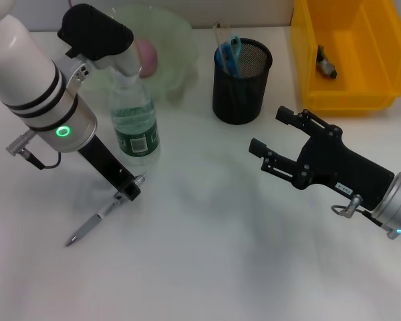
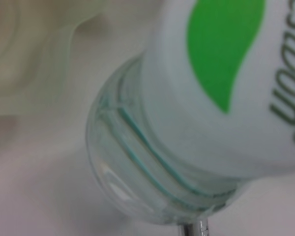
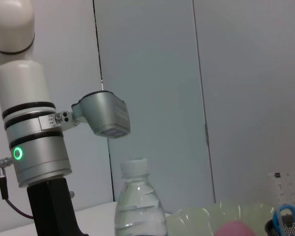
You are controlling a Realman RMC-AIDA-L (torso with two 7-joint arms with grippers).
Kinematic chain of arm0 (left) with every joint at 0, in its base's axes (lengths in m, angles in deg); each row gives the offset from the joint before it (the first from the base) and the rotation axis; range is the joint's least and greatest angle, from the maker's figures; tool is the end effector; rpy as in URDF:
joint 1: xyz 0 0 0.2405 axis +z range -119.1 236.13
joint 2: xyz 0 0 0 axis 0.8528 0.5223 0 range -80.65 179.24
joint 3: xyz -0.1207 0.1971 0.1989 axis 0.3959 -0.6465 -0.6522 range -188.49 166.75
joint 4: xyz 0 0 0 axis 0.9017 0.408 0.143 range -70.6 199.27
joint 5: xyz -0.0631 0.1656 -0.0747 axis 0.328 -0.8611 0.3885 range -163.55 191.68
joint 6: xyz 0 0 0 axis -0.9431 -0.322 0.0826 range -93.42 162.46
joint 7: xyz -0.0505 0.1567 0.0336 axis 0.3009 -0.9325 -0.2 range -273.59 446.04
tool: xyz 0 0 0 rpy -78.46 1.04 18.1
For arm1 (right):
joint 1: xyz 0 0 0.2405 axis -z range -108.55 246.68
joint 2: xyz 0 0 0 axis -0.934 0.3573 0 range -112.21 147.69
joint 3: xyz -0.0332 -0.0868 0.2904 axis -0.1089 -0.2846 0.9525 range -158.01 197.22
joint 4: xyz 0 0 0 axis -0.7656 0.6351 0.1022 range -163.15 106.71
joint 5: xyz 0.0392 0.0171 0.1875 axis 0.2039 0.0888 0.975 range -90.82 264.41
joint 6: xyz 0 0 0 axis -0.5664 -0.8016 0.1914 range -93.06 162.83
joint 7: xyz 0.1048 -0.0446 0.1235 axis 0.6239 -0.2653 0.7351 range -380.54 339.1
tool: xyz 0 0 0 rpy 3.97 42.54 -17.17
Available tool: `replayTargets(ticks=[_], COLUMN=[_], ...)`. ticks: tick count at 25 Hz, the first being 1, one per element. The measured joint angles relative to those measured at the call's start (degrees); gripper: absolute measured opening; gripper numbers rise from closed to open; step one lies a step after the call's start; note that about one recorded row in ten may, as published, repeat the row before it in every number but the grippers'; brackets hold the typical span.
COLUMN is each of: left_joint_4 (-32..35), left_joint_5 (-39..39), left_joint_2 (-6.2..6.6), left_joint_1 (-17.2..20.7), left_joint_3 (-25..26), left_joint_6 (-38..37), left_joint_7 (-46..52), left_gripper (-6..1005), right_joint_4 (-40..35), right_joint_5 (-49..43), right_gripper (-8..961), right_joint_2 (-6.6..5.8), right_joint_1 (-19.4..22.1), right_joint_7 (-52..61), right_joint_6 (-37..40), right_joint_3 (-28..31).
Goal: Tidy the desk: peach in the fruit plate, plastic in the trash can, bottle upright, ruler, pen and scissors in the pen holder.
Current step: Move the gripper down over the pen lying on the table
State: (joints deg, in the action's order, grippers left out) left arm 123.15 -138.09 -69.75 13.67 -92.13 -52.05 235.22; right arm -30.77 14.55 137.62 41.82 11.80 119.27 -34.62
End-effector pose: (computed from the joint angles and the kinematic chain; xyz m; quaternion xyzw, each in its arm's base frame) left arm -0.2355 0.3853 -0.0748 -0.8945 -0.3450 0.2495 0.1363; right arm 0.2875 0.3077 -0.0956 -0.8672 0.1563 0.3766 0.2858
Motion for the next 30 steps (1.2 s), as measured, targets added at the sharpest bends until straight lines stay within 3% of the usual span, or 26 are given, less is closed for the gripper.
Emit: replayTargets(ticks=[8, 30], left_joint_4=[-2.82, -4.23], left_joint_5=[0.01, -0.35], left_joint_2=[-0.04, -0.1], left_joint_1=[-0.46, -0.72], left_joint_3=[-0.82, -2.24], left_joint_6=[1.57, 2.55], left_joint_7=[0.35, 0.41], left_gripper=[507, 454], right_joint_4=[0.18, 0.26], right_joint_5=[0.0, 0.0], right_gripper=[801, 800], right_joint_2=[0.0, 0.0], right_joint_1=[0.0, -0.04], right_joint_7=[0.0, 0.0], right_joint_6=[-0.09, -0.1], right_joint_3=[0.0, 0.0])
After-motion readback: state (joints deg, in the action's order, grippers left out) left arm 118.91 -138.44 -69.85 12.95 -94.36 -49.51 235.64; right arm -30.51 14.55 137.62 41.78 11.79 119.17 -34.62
